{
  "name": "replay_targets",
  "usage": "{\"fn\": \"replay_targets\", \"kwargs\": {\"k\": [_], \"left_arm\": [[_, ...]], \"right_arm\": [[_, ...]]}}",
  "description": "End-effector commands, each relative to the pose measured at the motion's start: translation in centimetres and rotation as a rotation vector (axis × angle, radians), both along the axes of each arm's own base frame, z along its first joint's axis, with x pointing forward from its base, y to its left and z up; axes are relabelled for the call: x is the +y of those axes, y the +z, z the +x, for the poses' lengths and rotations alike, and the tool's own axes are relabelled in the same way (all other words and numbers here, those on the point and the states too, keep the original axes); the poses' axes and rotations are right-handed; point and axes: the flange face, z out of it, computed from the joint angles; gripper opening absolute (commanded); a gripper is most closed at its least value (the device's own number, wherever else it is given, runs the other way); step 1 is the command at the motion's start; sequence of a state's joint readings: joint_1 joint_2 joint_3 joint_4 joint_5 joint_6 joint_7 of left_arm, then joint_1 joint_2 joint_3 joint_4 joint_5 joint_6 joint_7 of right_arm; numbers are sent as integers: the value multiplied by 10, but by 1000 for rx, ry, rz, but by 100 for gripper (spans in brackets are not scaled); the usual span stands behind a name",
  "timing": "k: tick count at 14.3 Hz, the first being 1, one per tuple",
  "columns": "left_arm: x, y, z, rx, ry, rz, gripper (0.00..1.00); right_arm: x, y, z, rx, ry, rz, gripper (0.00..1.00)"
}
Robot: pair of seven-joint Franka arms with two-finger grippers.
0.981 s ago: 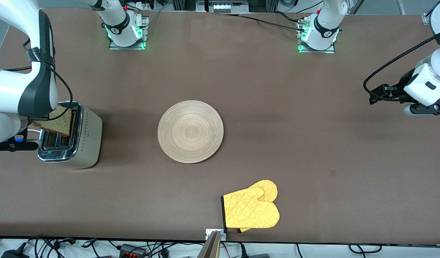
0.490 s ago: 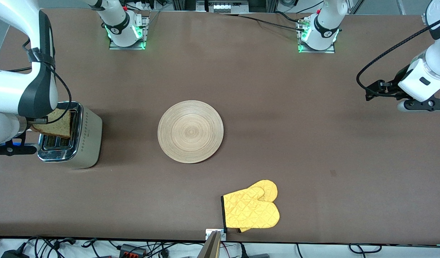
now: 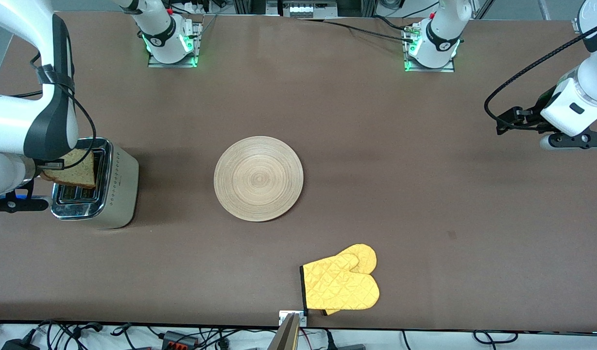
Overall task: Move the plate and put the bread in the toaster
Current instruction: 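Carry the bread above the toaster slot with the right gripper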
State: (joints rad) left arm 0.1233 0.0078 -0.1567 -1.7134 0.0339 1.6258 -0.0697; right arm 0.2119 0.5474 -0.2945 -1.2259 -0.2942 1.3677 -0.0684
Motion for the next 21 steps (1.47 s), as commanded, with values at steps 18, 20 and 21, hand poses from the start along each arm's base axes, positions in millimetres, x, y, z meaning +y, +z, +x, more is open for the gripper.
{"fn": "replay_targets", "kwargs": {"k": [18, 20, 21], "left_arm": [[3, -1, 0, -15, 22, 16, 100], [4, -3, 0, -12, 22, 16, 100], [4, -2, 0, -14, 22, 16, 100]], "right_arm": [[10, 5, -11, 36, -71, 36, 0], [10, 3, -11, 40, -72, 35, 0], [11, 0, -11, 45, -71, 35, 0]]}}
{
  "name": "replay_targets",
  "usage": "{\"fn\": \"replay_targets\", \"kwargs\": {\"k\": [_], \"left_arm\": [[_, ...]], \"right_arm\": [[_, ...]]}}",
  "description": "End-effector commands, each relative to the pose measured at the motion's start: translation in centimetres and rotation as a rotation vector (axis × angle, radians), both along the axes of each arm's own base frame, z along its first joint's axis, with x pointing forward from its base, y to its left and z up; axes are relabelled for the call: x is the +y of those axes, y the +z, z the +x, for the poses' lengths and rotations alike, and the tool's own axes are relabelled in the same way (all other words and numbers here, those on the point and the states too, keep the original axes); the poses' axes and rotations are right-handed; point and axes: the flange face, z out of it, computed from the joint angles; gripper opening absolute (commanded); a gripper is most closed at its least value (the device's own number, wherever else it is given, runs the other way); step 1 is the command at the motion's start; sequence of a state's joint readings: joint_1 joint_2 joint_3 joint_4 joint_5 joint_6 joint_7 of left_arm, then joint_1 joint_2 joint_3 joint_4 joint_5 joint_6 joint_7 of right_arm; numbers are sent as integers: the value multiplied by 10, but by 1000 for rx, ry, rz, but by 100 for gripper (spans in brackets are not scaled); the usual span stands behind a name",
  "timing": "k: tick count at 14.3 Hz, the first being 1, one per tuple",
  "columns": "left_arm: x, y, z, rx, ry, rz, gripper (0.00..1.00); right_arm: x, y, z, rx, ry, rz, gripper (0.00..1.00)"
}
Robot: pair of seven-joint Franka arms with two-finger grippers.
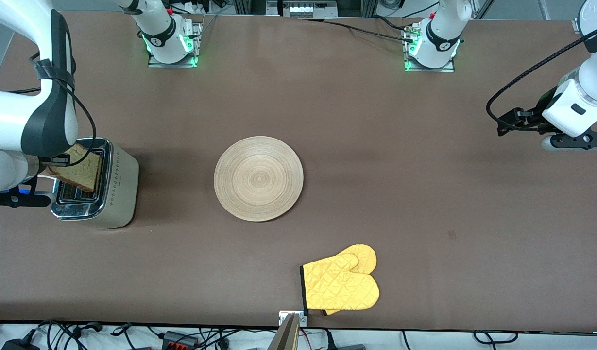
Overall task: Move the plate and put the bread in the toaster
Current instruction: 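Lower the bread into the toaster slot and open the right gripper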
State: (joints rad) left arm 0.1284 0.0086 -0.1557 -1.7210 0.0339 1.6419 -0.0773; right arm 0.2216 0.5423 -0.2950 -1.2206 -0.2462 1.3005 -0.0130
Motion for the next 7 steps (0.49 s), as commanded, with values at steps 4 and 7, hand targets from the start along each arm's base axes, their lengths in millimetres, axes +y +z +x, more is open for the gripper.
{"fn": "replay_targets", "kwargs": {"k": [4, 7], "left_arm": [[0, 1, -1, -6, 9, 15, 100], [0, 0, -1, -4, 9, 15, 100]], "right_arm": [[1, -13, -4, 39, 2, 15, 0], [1, -26, 2, 32, 10, 13, 34]]}}
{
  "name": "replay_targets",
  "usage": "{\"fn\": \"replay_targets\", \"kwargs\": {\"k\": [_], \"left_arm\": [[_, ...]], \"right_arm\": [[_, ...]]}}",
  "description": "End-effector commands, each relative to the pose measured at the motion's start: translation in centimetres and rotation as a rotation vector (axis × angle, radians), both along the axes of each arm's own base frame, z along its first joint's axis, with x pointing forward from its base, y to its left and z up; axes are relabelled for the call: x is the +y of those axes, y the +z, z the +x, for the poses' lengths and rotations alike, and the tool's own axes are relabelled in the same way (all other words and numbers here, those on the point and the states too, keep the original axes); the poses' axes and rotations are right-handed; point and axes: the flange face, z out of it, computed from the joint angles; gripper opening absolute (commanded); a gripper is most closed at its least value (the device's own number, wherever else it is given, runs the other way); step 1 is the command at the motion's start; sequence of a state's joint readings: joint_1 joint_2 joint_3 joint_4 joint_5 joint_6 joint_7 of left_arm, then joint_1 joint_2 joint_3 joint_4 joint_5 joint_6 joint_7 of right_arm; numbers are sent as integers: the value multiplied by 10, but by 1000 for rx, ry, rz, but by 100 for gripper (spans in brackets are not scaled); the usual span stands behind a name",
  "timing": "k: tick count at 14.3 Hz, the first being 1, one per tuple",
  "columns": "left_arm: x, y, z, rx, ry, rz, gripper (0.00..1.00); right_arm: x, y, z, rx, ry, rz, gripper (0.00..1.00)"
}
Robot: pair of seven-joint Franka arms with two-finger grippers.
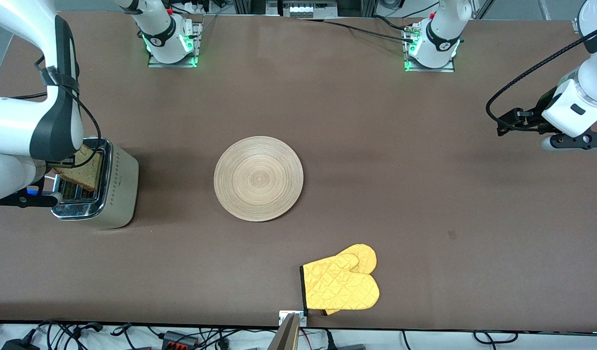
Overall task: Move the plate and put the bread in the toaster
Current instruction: 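Lower the bread into the toaster slot and open the right gripper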
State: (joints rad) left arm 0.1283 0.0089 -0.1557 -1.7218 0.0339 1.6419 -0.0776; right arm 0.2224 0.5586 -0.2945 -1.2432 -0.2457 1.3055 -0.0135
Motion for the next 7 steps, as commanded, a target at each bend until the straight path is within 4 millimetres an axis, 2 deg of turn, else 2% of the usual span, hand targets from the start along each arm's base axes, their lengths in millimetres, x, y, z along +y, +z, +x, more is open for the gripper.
{"fn": "replay_targets", "kwargs": {"k": [1, 2, 4, 7], "left_arm": [[0, 0, -1, -5, 10, 15, 100], [0, 0, -1, -5, 9, 15, 100], [0, 0, -1, -5, 9, 15, 100], [0, 0, -1, -5, 9, 15, 100]], "right_arm": [[2, -9, 5, -15, 16, 17, 86], [2, -7, 6, -24, 18, 19, 100], [16, 4, 7, -51, 27, 17, 100], [52, 58, 14, -168, 82, 35, 100]]}}
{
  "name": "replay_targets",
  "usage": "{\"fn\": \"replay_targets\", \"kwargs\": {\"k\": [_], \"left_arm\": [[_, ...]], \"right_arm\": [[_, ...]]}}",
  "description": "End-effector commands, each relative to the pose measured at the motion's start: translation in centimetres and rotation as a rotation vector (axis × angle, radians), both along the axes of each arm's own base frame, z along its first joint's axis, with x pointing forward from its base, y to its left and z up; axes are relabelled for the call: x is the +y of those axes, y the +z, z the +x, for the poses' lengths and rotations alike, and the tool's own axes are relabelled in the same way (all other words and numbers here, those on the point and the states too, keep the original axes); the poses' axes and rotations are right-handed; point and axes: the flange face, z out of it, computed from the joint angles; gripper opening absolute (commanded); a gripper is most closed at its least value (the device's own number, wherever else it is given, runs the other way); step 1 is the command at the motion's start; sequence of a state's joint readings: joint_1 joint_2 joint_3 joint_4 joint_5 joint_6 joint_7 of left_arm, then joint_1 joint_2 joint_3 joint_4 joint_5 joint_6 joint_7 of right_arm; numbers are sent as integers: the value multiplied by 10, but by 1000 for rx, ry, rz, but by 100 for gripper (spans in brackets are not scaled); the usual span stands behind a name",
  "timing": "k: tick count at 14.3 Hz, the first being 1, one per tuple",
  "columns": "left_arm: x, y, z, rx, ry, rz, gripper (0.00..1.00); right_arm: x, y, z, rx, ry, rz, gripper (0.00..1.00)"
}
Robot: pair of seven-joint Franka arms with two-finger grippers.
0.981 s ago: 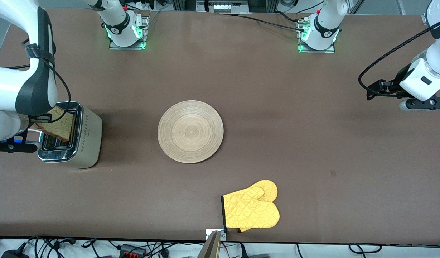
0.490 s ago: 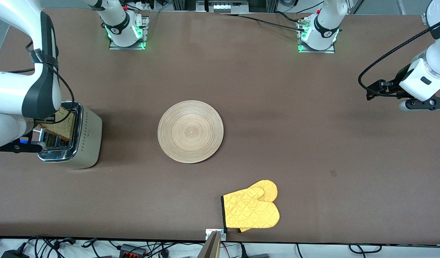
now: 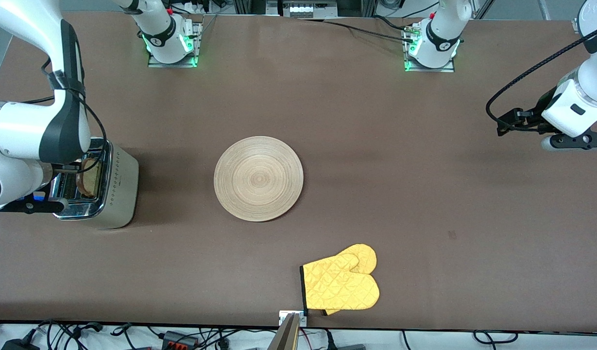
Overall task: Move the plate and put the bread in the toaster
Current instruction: 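Lower the bread into the toaster slot and open the right gripper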
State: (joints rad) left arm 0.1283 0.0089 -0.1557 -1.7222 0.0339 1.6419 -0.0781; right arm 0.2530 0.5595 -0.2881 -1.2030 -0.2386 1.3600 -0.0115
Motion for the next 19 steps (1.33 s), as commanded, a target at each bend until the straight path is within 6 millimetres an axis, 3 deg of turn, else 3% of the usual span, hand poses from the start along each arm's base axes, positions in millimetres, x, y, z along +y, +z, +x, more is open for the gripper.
{"fn": "replay_targets", "kwargs": {"k": [1, 4, 10, 14, 17, 19], "left_arm": [[0, 1, -1, -6, 8, 15, 100], [0, 1, -1, -6, 10, 15, 100], [0, 1, -1, -6, 10, 15, 100], [1, 1, -1, -6, 10, 15, 100], [1, 1, -1, -6, 10, 15, 100], [0, 1, -1, -6, 10, 15, 100]], "right_arm": [[35, 54, 2, -110, 24, 72, 100], [44, 76, 2, -171, 6, 221, 100], [48, 113, -4, -277, -32, 342, 100], [17, 136, -3, -377, -92, 399, 100], [-10, 136, -17, -435, -87, 430, 100], [-14, 141, -28, -434, -71, 404, 100]]}}
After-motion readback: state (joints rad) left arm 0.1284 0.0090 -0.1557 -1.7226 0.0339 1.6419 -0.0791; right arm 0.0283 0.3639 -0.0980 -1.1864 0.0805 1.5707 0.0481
